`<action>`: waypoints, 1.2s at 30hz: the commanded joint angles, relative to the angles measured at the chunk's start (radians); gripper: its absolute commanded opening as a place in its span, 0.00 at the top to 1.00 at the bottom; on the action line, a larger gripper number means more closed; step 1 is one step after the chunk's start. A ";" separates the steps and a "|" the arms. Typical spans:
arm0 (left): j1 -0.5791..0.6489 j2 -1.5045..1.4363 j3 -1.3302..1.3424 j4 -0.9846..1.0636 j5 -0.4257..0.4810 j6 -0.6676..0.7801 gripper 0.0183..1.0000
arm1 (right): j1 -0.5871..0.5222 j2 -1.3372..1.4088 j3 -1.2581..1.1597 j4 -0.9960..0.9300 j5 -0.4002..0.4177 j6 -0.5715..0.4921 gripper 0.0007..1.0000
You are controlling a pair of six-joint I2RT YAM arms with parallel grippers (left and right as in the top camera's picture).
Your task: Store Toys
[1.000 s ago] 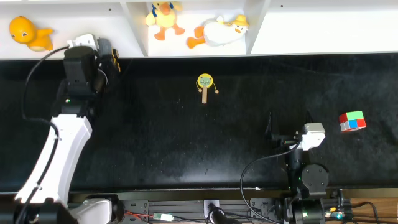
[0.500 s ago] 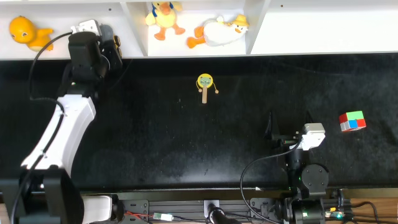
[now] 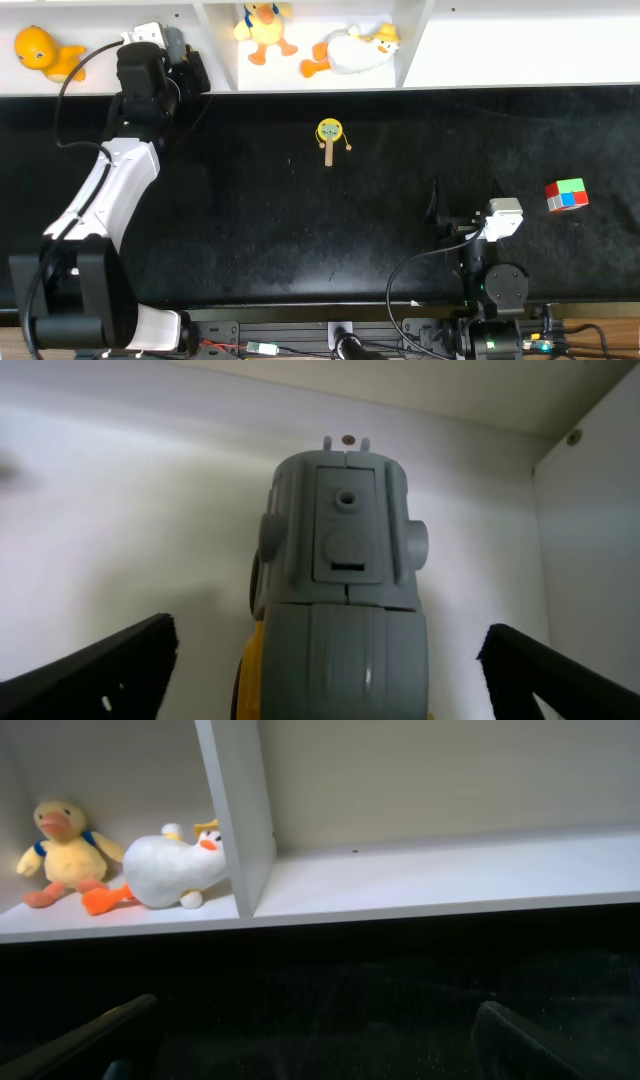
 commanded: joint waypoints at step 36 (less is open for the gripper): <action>-0.048 -1.541 -1.060 0.102 0.082 0.214 0.00 | -0.007 -0.010 -0.013 0.005 -0.004 -0.003 0.01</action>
